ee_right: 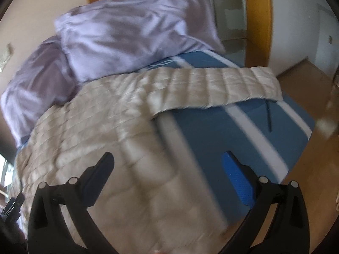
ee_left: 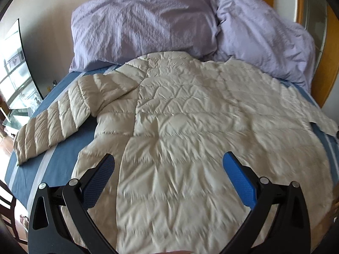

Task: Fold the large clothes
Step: 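Grasp the sleeve cuff with the right tool and lift it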

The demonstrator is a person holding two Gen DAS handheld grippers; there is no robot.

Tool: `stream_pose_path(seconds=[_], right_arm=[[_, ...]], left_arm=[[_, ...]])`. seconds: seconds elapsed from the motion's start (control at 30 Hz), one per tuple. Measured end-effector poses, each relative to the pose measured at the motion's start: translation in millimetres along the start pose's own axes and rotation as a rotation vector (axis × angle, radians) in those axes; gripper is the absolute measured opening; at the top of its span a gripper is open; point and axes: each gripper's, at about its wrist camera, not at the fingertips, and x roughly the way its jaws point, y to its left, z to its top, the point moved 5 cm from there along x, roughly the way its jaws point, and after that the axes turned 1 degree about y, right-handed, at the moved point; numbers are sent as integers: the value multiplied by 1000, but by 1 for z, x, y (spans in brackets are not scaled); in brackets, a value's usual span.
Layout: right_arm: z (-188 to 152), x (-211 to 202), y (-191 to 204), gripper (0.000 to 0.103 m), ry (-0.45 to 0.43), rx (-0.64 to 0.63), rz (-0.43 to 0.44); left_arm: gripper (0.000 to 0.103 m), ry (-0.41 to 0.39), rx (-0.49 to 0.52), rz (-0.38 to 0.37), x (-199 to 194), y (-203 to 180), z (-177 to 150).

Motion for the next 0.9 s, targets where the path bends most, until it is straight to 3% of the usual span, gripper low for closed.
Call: stream_pose_path(seconds=[0.23,0.37,0.47,0.67,0.77,0.87,0.9], right_arm=[[60,52,-84,101,-55,95,-196],[85,78,-142,101,-42,243,-241],[91,95,-178,94,-30,334,-289],[85,119,-211,74,29,432,-300],[82,120,-213,65,18,418,-325],[83,121,-210,41,8,374,-367],[82,120,-209,27,3,366,-353]], left_arm=[[102,33,12,119,49,12,7],[102,61,11,118,62,14,1],[102,87,11,111,70,15,0],[102,130,0,89,78,18,-4],[102,136,-7,80,79,19,-4],[102,141,-18,69,79,20,-5],[102,142,-23,65,79,20,-5]])
